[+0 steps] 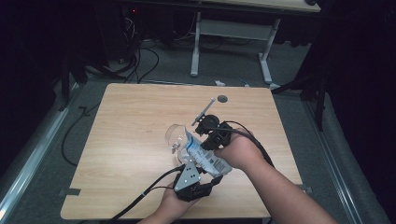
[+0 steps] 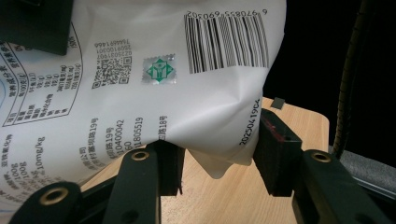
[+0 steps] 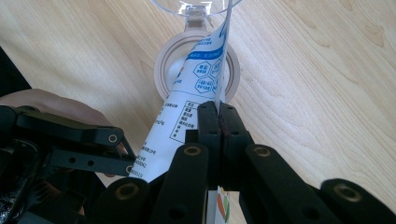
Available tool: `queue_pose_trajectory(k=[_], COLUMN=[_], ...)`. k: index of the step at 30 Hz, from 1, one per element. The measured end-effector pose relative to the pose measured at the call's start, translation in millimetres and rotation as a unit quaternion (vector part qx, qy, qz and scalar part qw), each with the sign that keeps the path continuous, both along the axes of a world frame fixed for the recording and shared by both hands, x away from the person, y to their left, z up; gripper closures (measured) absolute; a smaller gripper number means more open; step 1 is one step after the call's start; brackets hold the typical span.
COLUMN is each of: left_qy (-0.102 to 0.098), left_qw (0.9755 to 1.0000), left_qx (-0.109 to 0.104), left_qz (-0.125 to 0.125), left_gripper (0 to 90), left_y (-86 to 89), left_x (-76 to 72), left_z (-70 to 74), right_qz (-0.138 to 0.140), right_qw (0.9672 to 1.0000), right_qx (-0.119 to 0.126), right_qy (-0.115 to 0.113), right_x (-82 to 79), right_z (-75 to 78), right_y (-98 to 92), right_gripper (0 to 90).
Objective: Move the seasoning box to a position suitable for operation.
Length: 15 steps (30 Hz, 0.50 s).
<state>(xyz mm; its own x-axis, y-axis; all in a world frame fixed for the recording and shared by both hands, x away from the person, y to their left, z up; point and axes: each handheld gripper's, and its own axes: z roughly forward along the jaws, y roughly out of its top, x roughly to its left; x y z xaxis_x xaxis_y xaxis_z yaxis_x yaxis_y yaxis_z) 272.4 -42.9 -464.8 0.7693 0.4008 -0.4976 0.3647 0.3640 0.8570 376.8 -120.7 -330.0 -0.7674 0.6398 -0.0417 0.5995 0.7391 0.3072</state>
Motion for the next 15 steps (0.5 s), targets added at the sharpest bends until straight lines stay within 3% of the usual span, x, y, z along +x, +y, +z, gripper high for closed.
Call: queue_pose_trajectory(k=[15], left_qy=[0.000], left_qw=[1.0000], left_qx=[-0.006], left_qz=[0.000], left_gripper=[57.3], left_y=[-1.2], left_x=[1.9], left_z=[0.6], right_qz=[-0.001], right_qw=[1.0000], right_qx=[-0.001], right_qy=[-0.003], right_x=[0.6], right_z=[1.0], right_y=[-0.2], right_gripper=[89.9])
